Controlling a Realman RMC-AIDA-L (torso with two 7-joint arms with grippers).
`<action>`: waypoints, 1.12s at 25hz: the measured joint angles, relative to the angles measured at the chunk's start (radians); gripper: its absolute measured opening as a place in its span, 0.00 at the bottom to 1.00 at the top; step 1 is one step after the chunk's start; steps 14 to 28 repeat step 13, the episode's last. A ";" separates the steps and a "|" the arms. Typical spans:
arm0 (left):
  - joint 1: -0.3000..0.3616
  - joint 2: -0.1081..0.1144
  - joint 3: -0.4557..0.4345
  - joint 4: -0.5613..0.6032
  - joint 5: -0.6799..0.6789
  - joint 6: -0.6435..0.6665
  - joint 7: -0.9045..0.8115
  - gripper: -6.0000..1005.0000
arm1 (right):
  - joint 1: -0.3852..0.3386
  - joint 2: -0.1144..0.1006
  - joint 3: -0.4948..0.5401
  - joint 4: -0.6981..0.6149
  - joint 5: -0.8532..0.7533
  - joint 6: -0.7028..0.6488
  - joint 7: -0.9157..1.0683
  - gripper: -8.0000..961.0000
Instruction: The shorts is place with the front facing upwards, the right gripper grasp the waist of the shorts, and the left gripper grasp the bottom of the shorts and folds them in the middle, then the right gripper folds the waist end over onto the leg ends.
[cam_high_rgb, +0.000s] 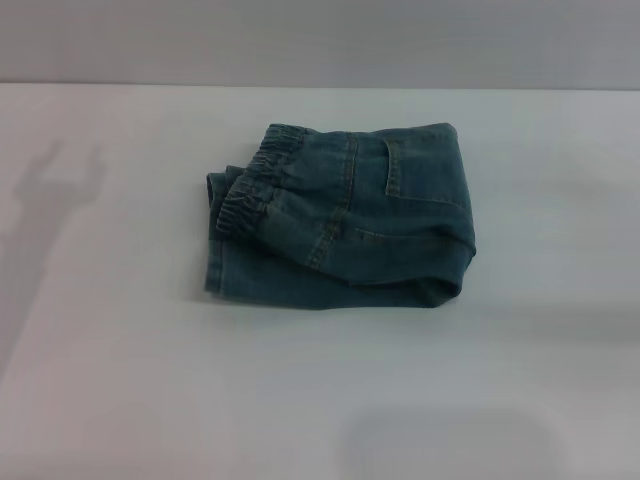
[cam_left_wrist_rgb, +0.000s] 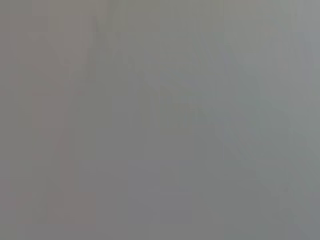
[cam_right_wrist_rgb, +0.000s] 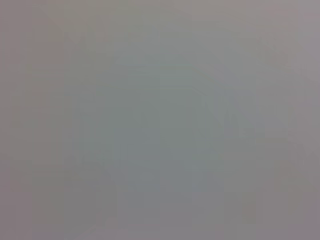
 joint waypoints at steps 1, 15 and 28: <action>-0.003 -0.001 -0.016 -0.025 -0.026 0.027 0.077 0.56 | 0.002 -0.001 0.026 0.032 0.040 0.005 -0.038 0.76; -0.009 -0.002 -0.030 -0.074 -0.057 0.074 0.280 0.56 | 0.052 0.001 0.127 0.177 0.212 0.064 -0.315 0.76; -0.009 -0.002 -0.030 -0.074 -0.057 0.074 0.280 0.56 | 0.052 0.001 0.127 0.177 0.212 0.064 -0.315 0.76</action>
